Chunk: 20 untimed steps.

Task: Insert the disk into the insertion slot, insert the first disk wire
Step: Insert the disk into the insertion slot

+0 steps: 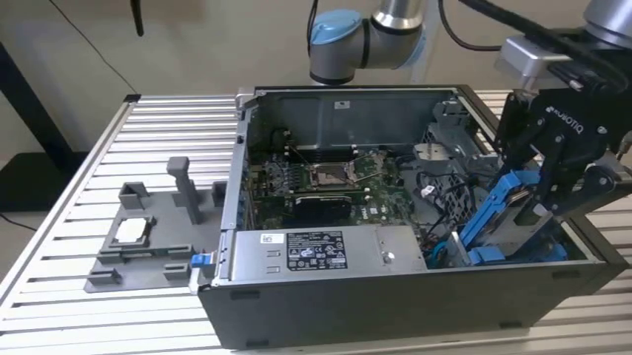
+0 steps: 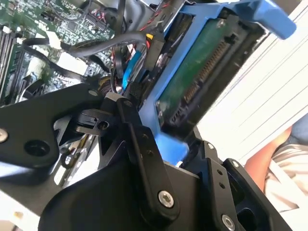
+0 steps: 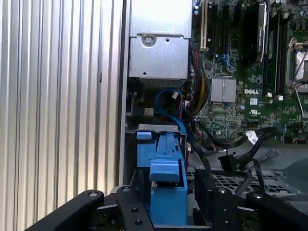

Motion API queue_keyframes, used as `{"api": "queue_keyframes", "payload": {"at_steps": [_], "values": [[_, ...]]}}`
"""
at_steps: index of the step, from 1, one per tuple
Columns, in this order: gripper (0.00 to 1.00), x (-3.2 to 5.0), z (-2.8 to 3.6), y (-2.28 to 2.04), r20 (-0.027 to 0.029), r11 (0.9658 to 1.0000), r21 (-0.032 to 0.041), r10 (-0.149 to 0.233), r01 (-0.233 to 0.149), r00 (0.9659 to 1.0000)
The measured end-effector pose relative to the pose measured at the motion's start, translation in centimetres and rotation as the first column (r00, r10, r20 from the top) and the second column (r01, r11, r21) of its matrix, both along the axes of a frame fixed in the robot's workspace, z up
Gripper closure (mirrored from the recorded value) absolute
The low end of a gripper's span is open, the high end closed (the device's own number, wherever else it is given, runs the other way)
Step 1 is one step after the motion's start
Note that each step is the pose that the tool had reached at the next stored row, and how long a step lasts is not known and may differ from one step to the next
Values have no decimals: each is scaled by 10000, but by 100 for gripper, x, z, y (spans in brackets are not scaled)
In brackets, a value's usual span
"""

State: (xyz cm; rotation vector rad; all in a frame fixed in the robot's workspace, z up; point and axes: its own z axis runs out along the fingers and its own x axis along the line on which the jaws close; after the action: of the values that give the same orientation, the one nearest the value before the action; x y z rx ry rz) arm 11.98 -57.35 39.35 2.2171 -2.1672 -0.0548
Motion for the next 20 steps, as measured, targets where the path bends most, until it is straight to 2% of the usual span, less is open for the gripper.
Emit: {"api": "queue_keyframes", "payload": {"at_steps": [2, 3, 7, 8, 9, 11, 13, 15, 18, 19, 20], "values": [[45, 0, 70, 0, 1, 10000, -3, 0, 0, 10000], [45, -1, 71, 0, 16, 10000, 2, 0, 0, 10000], [45, -11, 72, 1, 167, 10000, 63, 0, -1, 9999], [45, -12, 72, 1, 178, 10000, 63, -2, 0, 9998], [53, -13, 71, 2, 179, 10000, 66, -2, 1, 9998], [53, -16, 73, 2, 182, 10000, 64, -5, 4, 9998], [65, -16, 72, 3, 181, 10000, 67, -5, 4, 9998], [68, -16, 78, 3, 181, 10000, 65, -5, 4, 9998], [68, -19, 166, 3, 190, 10000, 59, -11, 9, 9998], [68, -24, 176, 2, 224, 10000, 64, -13, 12, 9997], [68, -37, 176, 3, 312, 10000, 66, -11, 9, 9995]]}}
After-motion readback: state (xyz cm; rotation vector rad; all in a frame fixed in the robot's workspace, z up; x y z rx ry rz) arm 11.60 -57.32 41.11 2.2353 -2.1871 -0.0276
